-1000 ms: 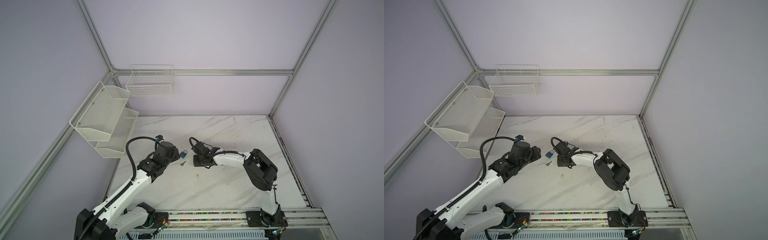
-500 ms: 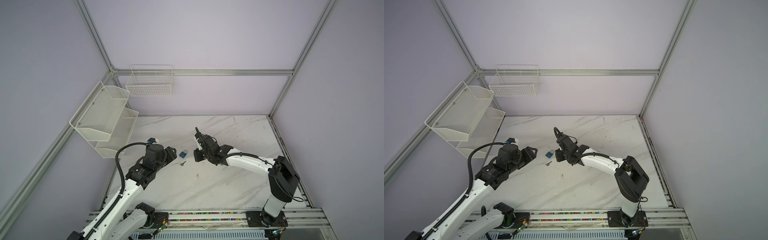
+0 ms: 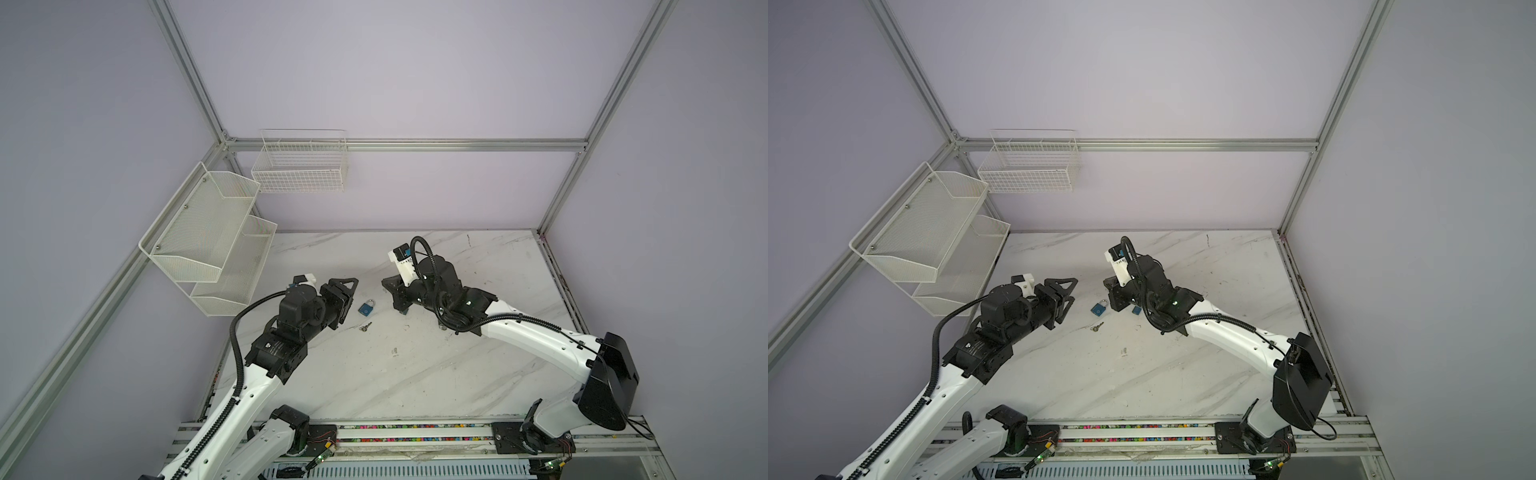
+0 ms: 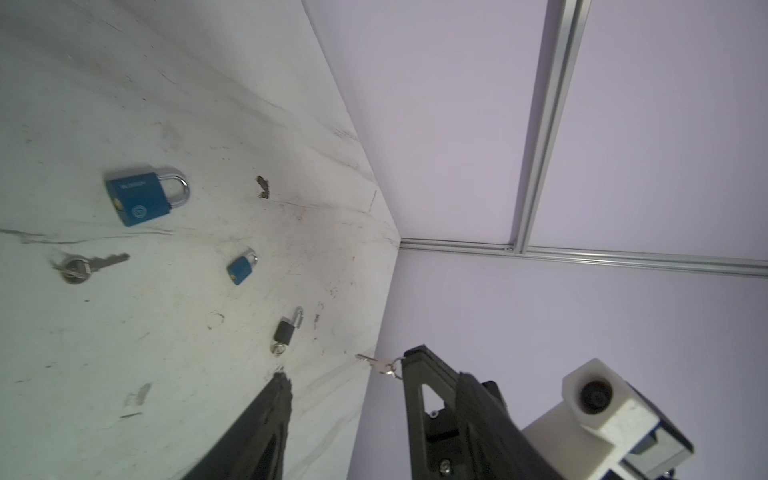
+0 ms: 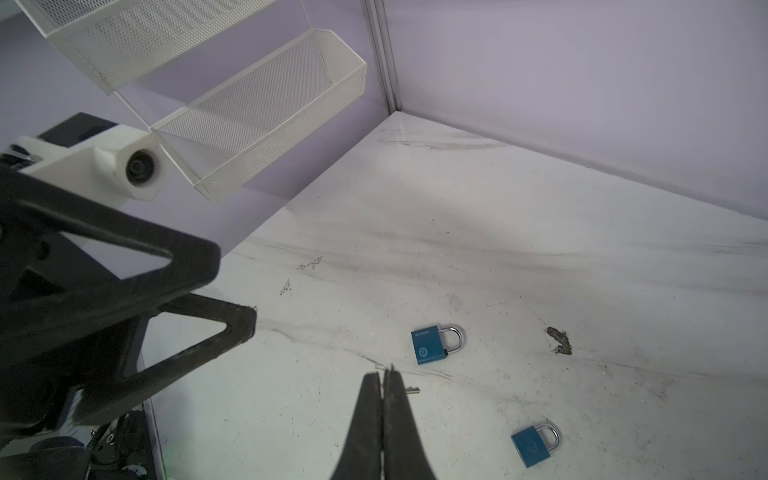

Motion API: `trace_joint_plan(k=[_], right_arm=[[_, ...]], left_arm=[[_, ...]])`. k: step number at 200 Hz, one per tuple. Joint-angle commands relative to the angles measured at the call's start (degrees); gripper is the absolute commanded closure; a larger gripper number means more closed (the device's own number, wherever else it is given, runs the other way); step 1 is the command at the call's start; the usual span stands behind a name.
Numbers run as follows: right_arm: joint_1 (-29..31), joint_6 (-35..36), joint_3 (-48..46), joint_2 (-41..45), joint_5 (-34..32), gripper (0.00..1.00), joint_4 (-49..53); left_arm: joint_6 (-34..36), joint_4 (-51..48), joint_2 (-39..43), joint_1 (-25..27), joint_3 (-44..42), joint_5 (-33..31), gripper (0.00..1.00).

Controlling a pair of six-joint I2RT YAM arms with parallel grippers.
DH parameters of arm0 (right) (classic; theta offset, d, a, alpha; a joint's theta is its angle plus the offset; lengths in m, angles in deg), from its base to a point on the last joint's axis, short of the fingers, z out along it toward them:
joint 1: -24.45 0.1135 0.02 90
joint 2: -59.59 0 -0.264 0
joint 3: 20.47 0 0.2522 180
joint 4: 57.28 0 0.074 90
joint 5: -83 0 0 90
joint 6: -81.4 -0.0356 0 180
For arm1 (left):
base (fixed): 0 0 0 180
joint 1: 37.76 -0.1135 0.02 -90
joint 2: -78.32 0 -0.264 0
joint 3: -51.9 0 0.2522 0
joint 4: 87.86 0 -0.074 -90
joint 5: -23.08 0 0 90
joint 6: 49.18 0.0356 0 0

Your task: Unlock with the key

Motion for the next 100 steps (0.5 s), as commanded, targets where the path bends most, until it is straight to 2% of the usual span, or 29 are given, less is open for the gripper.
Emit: trace_joint_plan(k=[1, 18, 40, 100], right_arm=[[0.50, -0.99, -0.36, 1.86, 1.74, 1.00, -7.04], [1.06, -4.42, -0.97, 1.64, -2.17, 1.00, -9.03], [1.24, -6.78, -1.28, 0.96, -2.36, 1.00, -12.62], [3.01, -10.07, -0.98, -1.60, -1.72, 1.00, -21.81]], left_arm=[[-10.97, 11.40, -2.42, -0.33, -2.63, 3.57, 0.37], [-14.43, 13.69, -4.11, -0.34, -2.11, 3.67, 0.36], [-20.04, 15.73, -5.49, -0.15, -2.15, 3.26, 0.36], [-28.45, 16.64, -5.63, 1.02, -3.20, -2.22, 0.36]])
